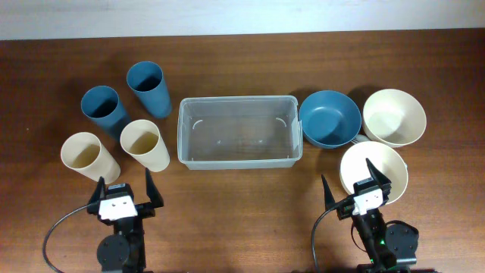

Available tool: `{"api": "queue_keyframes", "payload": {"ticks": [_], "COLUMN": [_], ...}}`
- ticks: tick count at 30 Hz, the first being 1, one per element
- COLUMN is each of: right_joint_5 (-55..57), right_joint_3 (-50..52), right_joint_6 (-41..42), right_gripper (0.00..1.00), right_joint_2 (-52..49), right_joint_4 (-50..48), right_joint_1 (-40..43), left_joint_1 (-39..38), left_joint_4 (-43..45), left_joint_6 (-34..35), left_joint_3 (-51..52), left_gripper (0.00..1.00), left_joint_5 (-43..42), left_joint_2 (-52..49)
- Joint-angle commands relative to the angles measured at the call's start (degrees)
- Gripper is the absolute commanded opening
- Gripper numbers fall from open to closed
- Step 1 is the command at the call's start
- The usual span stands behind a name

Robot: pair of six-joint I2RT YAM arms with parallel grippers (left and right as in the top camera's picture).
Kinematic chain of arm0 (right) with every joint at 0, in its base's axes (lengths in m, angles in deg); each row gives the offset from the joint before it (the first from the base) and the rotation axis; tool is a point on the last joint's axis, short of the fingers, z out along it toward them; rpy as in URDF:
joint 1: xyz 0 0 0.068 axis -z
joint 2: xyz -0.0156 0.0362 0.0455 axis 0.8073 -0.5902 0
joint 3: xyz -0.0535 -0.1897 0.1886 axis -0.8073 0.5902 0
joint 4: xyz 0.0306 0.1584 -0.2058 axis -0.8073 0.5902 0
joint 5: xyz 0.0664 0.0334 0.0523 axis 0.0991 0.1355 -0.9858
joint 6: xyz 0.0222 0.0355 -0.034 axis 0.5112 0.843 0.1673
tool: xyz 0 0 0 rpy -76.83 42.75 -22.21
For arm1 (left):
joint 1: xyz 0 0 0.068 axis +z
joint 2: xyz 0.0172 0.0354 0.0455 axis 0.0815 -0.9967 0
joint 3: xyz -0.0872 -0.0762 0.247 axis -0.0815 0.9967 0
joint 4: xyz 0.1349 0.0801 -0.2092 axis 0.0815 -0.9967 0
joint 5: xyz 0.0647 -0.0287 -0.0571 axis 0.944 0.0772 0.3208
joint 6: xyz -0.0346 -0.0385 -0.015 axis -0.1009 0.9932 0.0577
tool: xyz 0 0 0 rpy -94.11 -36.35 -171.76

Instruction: Pack container

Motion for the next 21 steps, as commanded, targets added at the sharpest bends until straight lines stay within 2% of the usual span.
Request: {"api": "queue_keyframes", "payload": {"ticks": [1,5,11,14,17,21], "right_joint_5": [-0.3,-0.3,-0.3,-0.3,-0.3,-0.3], "right_joint_3": [0.3,0.3,0.3,0.3,0.3,0.3], "right_joint_6": [-0.2,-0.2,-0.2,-0.2,-0.2,-0.2], "right_gripper": [0.99,0.99,0.99,0.99,0.99,0.99], "right_joint_2": [0.2,0.2,0.2,0.2,0.2,0.2], "right_joint_4": [0.4,0.4,0.4,0.4,0.4,0.4], "right_joint_1": [-0.4,-0.4,-0.4,-0.4,-0.4,-0.4], "left_joint_1": [0.2,0.2,0.2,0.2,0.2,0.2], "left_joint_4": [1.5,0.0,-8.9,-13.9,-19.2,-23.0], "left_joint_6": [-0.9,-0.9,-0.9,-0.9,-0.9,-0.9], "left_joint_3": [-0.1,-4.0,-15.7,-24.7,-34.1,-41.5], "left_gripper": [0.99,1.0,1.0,1.0,1.0,1.0], "left_joint_5": [-8.7,-15.0,-15.0,-15.0,-17.4,-21.4], "left_joint_2": [-0.2,-0.2,-2.9,-10.5,-22.3,-32.4]}}
